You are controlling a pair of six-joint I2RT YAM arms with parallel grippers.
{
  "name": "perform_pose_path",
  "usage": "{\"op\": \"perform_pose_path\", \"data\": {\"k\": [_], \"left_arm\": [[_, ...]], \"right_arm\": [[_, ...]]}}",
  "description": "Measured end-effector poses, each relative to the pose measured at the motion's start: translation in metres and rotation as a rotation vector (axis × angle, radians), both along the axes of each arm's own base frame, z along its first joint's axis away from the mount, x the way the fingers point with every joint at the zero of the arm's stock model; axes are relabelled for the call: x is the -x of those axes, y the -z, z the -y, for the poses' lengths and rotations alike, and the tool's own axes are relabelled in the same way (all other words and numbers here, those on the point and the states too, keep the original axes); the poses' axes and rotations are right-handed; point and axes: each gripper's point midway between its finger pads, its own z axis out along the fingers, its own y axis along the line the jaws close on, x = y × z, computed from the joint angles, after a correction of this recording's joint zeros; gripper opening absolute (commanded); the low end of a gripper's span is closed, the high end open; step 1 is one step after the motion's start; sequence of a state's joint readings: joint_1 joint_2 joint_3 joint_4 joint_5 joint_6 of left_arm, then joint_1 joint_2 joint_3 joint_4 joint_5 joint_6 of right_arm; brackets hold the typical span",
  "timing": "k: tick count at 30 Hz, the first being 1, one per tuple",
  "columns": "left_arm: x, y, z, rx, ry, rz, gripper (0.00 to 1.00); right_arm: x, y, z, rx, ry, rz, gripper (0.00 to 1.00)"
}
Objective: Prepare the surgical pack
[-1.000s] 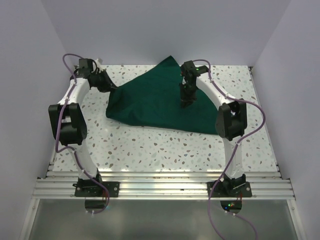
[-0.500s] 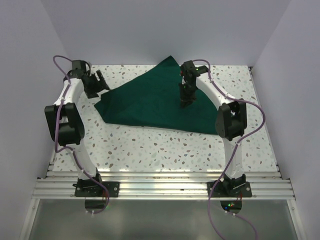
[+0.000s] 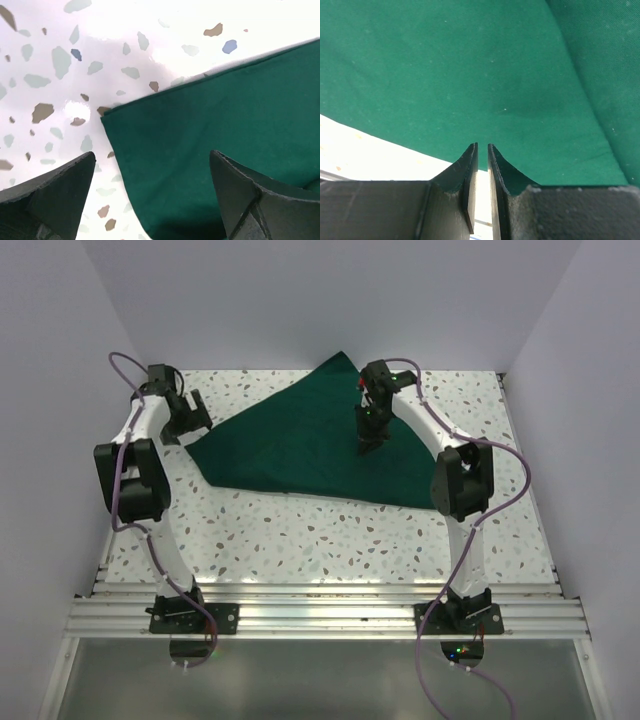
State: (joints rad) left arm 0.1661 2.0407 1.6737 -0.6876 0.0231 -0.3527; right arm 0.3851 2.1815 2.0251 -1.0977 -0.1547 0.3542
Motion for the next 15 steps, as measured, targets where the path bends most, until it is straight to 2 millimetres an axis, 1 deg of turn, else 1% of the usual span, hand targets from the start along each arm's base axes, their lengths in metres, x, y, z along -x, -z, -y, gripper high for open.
{"op": "perform_pose_path", "data": {"k": [2,5,8,11,15], "left_arm": [[-0.004,0.011,-0.002,0.0,0.003,-0.014,0.97],[-0.004,0.032,-0.002,0.018,0.015,-0.056,0.94],[0.002,0.056,-0.002,0.025,0.022,-0.112,0.95],[-0.002,0.055,0.0,0.031,0.026,-0.089,0.95],[-0.002,0.057,0.0,0.028,0.034,-0.086,0.85]], "right_arm": [[-0.001,0.0,-0.001,-0.006,-0.001,0.002,0.18],[-0.001,-0.001,-0.003,-0.018,-0.004,0.005,0.18],[-0.002,-0.001,-0.005,-0.026,-0.007,0.008,0.17],[-0.003,-0.002,-0.006,-0.031,-0.008,0.011,0.17],[-0.003,-0.002,-0.007,-0.035,-0.009,0.01,0.17]]}}
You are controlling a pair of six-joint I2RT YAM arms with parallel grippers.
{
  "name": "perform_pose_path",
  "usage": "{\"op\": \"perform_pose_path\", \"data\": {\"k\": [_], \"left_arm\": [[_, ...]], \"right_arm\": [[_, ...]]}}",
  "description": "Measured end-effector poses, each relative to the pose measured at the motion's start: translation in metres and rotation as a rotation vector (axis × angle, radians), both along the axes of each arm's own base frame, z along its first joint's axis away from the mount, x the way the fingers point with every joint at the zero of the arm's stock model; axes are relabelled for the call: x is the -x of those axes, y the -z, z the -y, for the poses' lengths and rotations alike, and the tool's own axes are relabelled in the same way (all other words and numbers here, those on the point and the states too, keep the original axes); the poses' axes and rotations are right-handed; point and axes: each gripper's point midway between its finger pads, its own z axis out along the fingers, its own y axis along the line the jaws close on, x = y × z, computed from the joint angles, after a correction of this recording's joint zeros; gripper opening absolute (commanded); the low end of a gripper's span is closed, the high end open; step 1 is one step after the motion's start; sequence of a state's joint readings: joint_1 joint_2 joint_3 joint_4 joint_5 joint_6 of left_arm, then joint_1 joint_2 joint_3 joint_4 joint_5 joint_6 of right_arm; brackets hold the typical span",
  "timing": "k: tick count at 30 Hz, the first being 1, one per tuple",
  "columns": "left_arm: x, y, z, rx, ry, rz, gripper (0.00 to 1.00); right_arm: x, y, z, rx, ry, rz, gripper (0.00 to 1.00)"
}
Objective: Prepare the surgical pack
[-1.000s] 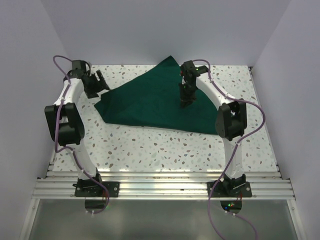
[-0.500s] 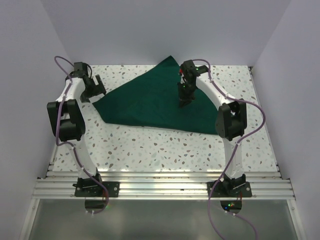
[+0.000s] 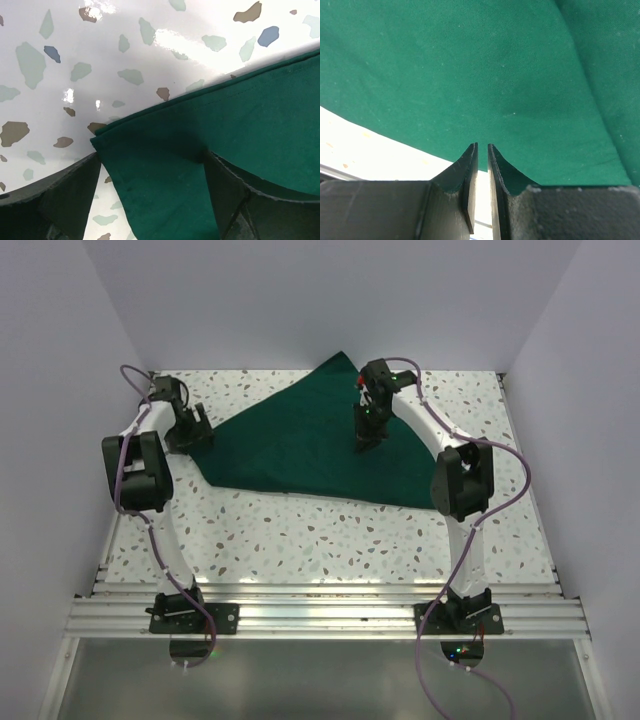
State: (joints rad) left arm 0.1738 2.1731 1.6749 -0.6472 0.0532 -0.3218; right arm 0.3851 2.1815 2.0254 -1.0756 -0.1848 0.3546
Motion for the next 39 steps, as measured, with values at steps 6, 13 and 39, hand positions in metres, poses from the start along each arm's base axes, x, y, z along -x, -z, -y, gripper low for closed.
{"op": "perform_pose_path", "data": {"k": [6,13,39], "left_arm": [[0.002,0.001,0.004,-0.003,0.008,0.022,0.65],[0.002,0.002,0.009,0.021,0.019,0.027,0.34],[-0.011,-0.087,0.078,0.342,0.109,0.212,0.0]], "right_arm": [[-0.005,-0.006,-0.002,-0.008,0.0,0.018,0.17],[-0.016,-0.012,-0.006,-0.023,0.023,0.052,0.17],[-0.109,0.007,-0.045,-0.122,0.044,0.259,0.12]]}}
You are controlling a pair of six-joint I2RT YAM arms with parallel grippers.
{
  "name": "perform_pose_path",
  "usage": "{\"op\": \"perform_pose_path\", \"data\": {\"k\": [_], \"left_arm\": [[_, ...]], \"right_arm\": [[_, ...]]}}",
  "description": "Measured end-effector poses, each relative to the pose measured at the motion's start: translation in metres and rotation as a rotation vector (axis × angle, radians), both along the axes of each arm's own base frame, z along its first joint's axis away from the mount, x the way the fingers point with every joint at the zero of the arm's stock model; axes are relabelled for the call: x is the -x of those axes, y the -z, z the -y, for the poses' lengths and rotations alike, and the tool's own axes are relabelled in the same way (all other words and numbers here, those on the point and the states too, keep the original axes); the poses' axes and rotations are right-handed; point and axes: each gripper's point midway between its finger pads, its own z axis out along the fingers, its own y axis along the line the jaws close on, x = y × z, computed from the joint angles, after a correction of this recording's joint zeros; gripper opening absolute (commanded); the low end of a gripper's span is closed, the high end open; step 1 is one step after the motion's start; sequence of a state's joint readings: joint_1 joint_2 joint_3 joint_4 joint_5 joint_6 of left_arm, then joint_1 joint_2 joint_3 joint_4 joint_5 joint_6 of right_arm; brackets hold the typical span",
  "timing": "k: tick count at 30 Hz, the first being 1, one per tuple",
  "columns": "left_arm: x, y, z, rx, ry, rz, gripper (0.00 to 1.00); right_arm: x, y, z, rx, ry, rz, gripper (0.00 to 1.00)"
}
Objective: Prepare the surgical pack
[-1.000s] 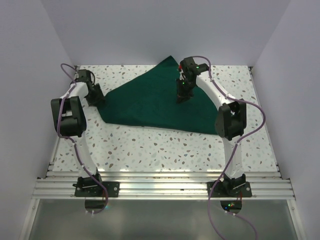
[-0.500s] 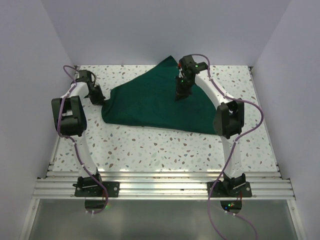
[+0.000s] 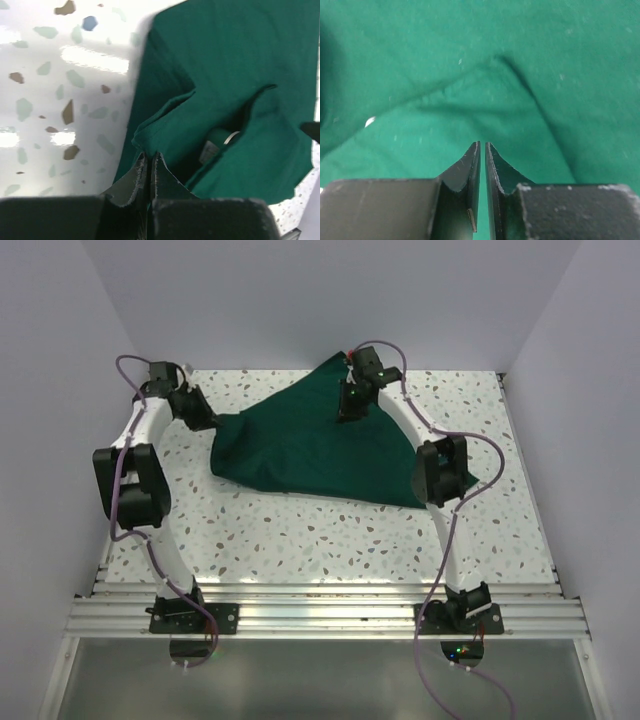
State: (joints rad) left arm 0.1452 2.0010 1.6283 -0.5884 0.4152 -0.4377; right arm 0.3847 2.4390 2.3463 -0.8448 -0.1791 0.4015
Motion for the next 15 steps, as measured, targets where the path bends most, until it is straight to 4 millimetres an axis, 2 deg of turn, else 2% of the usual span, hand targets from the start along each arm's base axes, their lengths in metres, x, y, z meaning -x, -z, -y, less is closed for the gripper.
{"op": "perform_pose_path", "data": {"k": [4,10,15], "left_arm": [[-0.002,-0.02,0.013,0.038,0.017,0.042,0.0],[-0.003,-0.027,0.033,0.099,0.04,0.055,0.0],[-0.004,-0.04,0.062,0.152,0.09,0.076,0.0]], "right_arm": [[-0.01,0.022,-0.009,-0.029,0.009,-0.015,0.11],[-0.017,0.049,-0.018,-0.06,0.015,-0.041,0.07],[-0.017,0.066,-0.021,-0.069,0.03,-0.07,0.06]]}}
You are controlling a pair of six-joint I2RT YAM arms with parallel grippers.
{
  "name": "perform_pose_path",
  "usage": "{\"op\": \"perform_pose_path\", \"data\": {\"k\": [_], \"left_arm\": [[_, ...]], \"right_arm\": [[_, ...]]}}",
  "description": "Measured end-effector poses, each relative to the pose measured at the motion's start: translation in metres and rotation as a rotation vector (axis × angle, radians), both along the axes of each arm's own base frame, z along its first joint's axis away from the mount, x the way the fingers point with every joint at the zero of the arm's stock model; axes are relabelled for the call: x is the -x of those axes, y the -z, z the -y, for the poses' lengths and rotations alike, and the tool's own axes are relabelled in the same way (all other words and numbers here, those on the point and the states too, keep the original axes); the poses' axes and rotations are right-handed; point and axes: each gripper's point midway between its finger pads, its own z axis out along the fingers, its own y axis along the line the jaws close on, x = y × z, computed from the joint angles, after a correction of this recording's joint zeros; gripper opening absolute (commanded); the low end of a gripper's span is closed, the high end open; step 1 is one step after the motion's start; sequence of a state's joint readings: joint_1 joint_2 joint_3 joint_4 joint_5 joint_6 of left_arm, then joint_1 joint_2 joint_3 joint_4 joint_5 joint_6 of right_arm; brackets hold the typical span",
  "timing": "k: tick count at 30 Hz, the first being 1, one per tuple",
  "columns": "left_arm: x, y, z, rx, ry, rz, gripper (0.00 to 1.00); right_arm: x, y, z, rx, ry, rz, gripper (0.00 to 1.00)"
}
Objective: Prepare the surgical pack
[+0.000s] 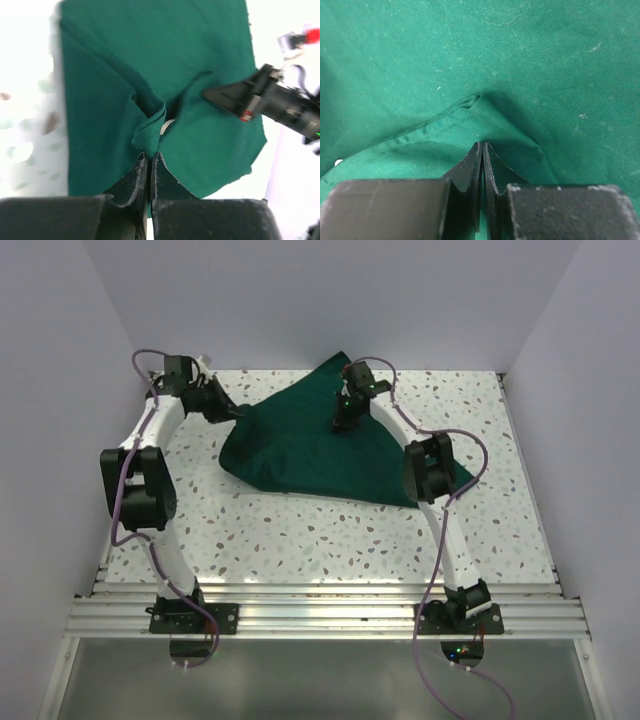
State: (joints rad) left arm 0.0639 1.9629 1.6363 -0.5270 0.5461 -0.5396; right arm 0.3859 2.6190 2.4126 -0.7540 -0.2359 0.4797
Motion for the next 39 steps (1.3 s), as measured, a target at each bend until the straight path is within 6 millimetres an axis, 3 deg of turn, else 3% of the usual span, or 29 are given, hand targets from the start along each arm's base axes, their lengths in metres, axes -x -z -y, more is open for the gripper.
{"op": "perform_pose_path", "data": {"k": [10,27,32,39], "left_arm": [[-0.007,-0.046,0.07,0.108,0.109,0.09,0.0],[0.019,-0.079,0.187,0.271,0.25,0.108,0.0],[0.026,-0.078,0.201,0.287,0.265,0.095,0.0],[0.026,-0.076,0.201,0.288,0.26,0.087,0.0]], "right_arm": [[0.001,0.007,-0.004,-0.024,0.017,-0.033,0.04],[0.002,0.008,-0.005,-0.031,0.033,-0.057,0.01],[0.003,0.008,-0.007,-0.046,0.034,-0.069,0.01],[0.0,0.001,-0.011,-0.129,0.085,-0.105,0.01]]}}
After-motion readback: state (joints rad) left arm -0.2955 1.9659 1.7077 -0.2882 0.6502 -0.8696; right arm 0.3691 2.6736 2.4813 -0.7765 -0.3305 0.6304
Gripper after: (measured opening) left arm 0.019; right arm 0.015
